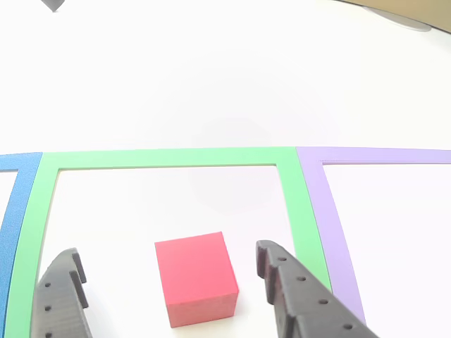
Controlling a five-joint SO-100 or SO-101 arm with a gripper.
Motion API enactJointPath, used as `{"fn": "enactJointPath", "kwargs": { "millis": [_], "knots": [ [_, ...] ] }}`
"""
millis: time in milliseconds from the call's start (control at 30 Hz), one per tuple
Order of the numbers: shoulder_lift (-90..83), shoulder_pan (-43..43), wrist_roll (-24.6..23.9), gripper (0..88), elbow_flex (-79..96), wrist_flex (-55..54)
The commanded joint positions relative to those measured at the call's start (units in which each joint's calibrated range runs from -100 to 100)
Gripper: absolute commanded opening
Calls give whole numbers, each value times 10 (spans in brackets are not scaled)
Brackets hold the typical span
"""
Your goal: Tower of hanoi
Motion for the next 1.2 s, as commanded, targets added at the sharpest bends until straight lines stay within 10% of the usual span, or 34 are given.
{"fn": "enactJointPath", "kwargs": {
  "millis": [0,1167],
  "knots": [
    [-9,5,4,264,2,-14],
    [-16,-21,4,111,14,-1]
  ]
}}
